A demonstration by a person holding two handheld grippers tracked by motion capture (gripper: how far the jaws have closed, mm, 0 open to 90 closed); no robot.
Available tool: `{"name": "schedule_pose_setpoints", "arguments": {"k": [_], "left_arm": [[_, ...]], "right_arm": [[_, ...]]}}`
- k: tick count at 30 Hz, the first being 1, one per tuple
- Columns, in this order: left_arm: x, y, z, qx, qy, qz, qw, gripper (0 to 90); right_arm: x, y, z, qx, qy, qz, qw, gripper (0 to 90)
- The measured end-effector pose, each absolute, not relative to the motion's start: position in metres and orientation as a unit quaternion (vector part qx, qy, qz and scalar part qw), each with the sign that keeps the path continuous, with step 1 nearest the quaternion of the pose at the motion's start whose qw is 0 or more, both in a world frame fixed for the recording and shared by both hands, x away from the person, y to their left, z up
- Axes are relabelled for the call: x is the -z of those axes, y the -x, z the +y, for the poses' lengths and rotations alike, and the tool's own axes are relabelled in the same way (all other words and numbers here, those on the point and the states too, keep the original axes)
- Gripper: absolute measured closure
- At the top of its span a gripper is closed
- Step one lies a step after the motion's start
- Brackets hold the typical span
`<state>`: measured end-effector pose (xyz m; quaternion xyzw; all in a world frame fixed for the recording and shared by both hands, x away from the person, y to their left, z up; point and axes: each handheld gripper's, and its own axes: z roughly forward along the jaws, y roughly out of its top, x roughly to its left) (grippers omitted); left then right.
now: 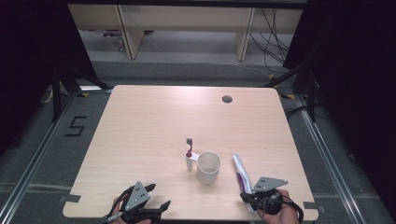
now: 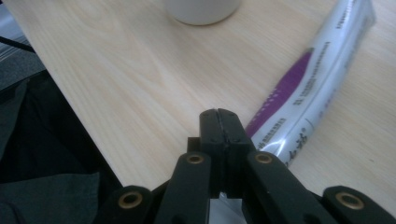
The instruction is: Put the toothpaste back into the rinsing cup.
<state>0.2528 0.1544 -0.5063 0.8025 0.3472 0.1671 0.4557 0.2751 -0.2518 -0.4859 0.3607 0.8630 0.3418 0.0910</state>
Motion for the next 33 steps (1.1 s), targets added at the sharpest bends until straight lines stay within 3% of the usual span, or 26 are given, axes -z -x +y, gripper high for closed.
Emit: {"name": "schedule_pose_setpoints", "arguments": {"k": [33], "left_arm": [[0.507, -0.252, 0.153, -0.164, -0.806, 0.346, 0.452, 22.3]], "right_arm": [[0.483, -0.288, -0.293, -0.326, -0.378, 0.860, 0.107, 89.7]]}}
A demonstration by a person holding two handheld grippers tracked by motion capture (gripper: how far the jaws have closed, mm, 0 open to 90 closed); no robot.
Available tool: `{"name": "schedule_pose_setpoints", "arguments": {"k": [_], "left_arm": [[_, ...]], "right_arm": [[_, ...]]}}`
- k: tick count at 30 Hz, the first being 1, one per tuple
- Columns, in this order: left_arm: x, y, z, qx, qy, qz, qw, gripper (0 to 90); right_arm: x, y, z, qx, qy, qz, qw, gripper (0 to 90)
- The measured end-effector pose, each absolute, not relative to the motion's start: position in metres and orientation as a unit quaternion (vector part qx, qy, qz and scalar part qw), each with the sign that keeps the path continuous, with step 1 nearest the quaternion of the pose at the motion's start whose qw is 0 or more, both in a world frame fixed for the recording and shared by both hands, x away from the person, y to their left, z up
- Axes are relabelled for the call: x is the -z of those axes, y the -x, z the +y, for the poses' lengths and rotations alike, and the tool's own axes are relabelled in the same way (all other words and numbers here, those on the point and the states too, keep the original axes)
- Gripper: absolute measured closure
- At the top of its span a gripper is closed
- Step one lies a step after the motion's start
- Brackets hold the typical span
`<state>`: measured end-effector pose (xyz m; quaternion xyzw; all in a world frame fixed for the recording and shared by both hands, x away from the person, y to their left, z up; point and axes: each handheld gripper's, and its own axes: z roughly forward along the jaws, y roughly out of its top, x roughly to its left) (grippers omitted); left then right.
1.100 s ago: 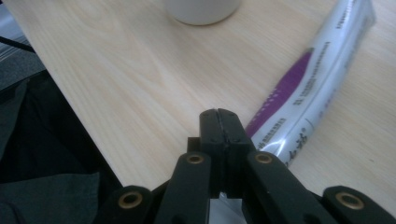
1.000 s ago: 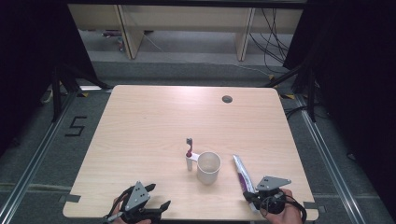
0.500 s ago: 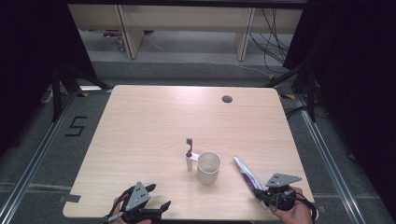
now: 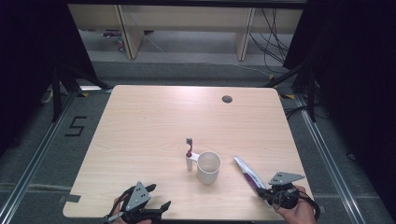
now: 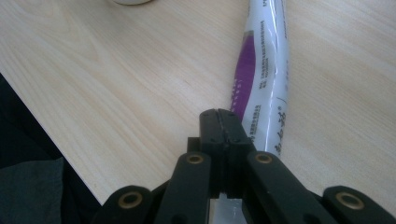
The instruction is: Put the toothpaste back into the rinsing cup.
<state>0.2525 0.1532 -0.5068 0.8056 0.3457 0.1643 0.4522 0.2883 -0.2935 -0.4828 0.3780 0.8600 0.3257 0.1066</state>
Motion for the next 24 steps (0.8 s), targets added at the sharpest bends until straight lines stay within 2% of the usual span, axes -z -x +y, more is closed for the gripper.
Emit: {"name": "schedule_pose_setpoints", "arguments": {"k": [5, 10, 12, 16, 17, 24], "left_arm": [[0.507, -0.253, 0.153, -0.164, -0.807, 0.344, 0.452, 22.3], [0.508, -0.252, 0.151, -0.161, -0.801, 0.350, 0.459, 22.2], [0.508, -0.253, 0.152, -0.163, -0.804, 0.348, 0.454, 22.3], [0.509, -0.253, 0.152, -0.162, -0.802, 0.349, 0.457, 22.3], [0.509, -0.253, 0.151, -0.162, -0.802, 0.349, 0.457, 22.3], [0.510, -0.254, 0.151, -0.160, -0.805, 0.351, 0.452, 22.2]], "right_arm": [[0.473, -0.286, -0.290, -0.330, -0.389, 0.854, 0.102, 78.8], [0.464, -0.288, -0.284, -0.315, -0.391, 0.855, 0.126, 64.9], [0.467, -0.291, -0.282, -0.320, -0.392, 0.850, 0.145, 62.5], [0.463, -0.295, -0.282, -0.290, -0.396, 0.861, 0.137, 55.9], [0.463, -0.297, -0.282, -0.292, -0.397, 0.858, 0.147, 54.7], [0.462, -0.306, -0.280, -0.282, -0.407, 0.856, 0.148, 52.3]]}}
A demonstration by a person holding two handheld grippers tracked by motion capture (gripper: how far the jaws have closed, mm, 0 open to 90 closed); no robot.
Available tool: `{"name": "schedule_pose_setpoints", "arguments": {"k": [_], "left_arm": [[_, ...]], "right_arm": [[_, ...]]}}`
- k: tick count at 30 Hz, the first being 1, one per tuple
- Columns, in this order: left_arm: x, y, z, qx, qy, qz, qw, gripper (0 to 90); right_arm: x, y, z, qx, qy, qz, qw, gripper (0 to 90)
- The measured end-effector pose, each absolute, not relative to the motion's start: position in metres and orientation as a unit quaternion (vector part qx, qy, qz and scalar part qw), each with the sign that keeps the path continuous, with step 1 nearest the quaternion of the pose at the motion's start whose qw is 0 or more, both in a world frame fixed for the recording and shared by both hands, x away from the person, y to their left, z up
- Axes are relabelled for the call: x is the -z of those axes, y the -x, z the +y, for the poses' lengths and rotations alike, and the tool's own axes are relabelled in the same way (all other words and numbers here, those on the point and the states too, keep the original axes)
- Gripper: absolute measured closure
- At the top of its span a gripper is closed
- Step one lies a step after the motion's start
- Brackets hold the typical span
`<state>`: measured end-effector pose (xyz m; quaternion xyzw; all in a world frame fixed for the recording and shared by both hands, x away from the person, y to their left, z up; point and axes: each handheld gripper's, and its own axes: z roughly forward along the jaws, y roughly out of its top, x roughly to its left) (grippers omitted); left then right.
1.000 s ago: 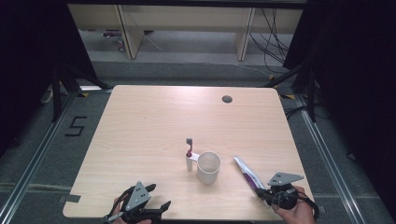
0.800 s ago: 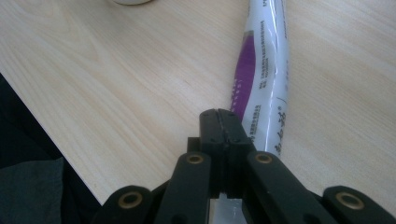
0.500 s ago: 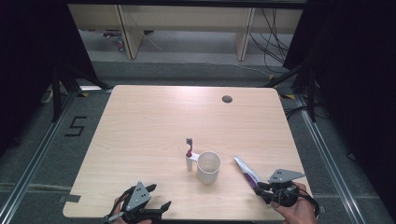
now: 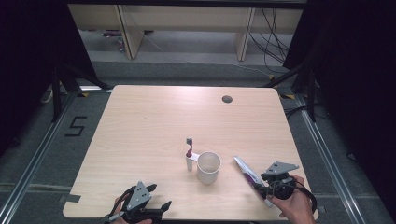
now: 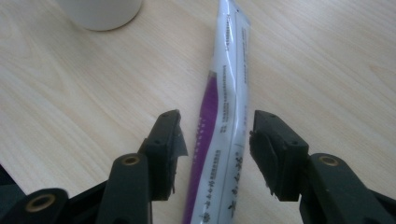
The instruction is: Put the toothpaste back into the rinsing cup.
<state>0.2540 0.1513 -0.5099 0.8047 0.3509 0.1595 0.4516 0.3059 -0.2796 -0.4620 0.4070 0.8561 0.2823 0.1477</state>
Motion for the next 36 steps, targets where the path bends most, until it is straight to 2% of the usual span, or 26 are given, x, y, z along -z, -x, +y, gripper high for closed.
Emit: {"name": "schedule_pose_setpoints", "arguments": {"k": [4, 6, 14, 20, 23, 33, 34, 36], "left_arm": [[0.510, -0.254, 0.151, -0.159, -0.802, 0.353, 0.455, 22.2], [0.509, -0.254, 0.152, -0.159, -0.805, 0.350, 0.452, 22.2], [0.510, -0.254, 0.152, -0.159, -0.802, 0.353, 0.456, 22.3], [0.509, -0.254, 0.152, -0.160, -0.804, 0.351, 0.453, 22.3], [0.509, -0.254, 0.152, -0.160, -0.803, 0.351, 0.453, 22.3], [0.509, -0.254, 0.152, -0.160, -0.803, 0.351, 0.454, 22.3], [0.508, -0.254, 0.153, -0.161, -0.805, 0.350, 0.452, 22.3], [0.508, -0.254, 0.152, -0.160, -0.804, 0.351, 0.453, 22.3]], "right_arm": [[0.462, -0.312, -0.280, -0.272, -0.425, 0.854, 0.126, 51.1], [0.463, -0.317, -0.281, -0.272, -0.417, 0.857, 0.135, 50.3], [0.467, -0.335, -0.274, -0.249, -0.413, 0.868, 0.121, 47.9], [0.471, -0.341, -0.262, -0.213, -0.434, 0.871, 0.086, 47.6], [0.474, -0.344, -0.261, -0.203, -0.425, 0.878, 0.092, 47.8], [0.480, -0.350, -0.257, -0.176, -0.418, 0.887, 0.084, 55.8], [0.481, -0.348, -0.255, -0.177, -0.432, 0.882, 0.069, 57.2], [0.481, -0.350, -0.256, -0.173, -0.420, 0.887, 0.077, 57.3]]}}
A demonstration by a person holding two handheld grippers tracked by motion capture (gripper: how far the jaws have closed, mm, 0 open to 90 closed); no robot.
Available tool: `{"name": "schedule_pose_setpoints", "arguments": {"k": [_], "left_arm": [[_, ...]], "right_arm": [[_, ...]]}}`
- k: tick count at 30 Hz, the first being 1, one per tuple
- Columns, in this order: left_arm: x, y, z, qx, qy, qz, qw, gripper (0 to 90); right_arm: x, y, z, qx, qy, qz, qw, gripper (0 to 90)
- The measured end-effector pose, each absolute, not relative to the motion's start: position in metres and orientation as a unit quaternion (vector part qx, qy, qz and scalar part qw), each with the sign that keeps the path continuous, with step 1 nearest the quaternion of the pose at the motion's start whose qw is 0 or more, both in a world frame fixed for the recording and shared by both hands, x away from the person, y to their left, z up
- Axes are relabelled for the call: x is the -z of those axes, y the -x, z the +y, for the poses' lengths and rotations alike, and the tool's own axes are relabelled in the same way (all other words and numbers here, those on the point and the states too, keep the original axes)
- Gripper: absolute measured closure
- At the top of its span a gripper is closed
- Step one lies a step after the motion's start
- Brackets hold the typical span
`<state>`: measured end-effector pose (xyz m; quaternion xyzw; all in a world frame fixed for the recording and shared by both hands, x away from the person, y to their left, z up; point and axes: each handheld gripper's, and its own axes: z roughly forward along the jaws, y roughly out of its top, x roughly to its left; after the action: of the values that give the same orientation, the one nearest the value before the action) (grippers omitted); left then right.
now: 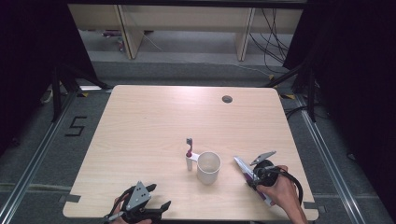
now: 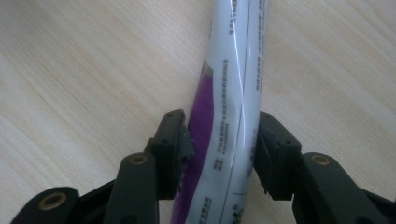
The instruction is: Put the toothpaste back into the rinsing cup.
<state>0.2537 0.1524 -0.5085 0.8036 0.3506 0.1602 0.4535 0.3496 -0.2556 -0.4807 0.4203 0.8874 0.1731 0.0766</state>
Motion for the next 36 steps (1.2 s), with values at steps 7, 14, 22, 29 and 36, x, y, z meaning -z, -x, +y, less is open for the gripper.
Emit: {"name": "schedule_pose_setpoints", "arguments": {"k": [7, 14, 22, 29, 36], "left_arm": [[0.509, -0.253, 0.152, -0.160, -0.804, 0.350, 0.454, 22.3], [0.508, -0.253, 0.152, -0.161, -0.804, 0.350, 0.454, 22.3], [0.509, -0.253, 0.152, -0.161, -0.802, 0.350, 0.456, 22.3], [0.509, -0.253, 0.152, -0.161, -0.803, 0.348, 0.456, 22.3], [0.508, -0.253, 0.152, -0.162, -0.804, 0.347, 0.454, 22.3]], "right_arm": [[0.479, -0.352, -0.254, -0.159, -0.427, 0.888, 0.070, 61.0], [0.477, -0.351, -0.248, -0.139, -0.426, 0.892, 0.062, 63.4], [0.477, -0.355, -0.246, -0.143, -0.394, 0.906, 0.064, 74.4], [0.478, -0.355, -0.243, -0.143, -0.388, 0.909, 0.056, 75.5], [0.476, -0.355, -0.241, -0.130, -0.389, 0.910, 0.059, 76.0]]}}
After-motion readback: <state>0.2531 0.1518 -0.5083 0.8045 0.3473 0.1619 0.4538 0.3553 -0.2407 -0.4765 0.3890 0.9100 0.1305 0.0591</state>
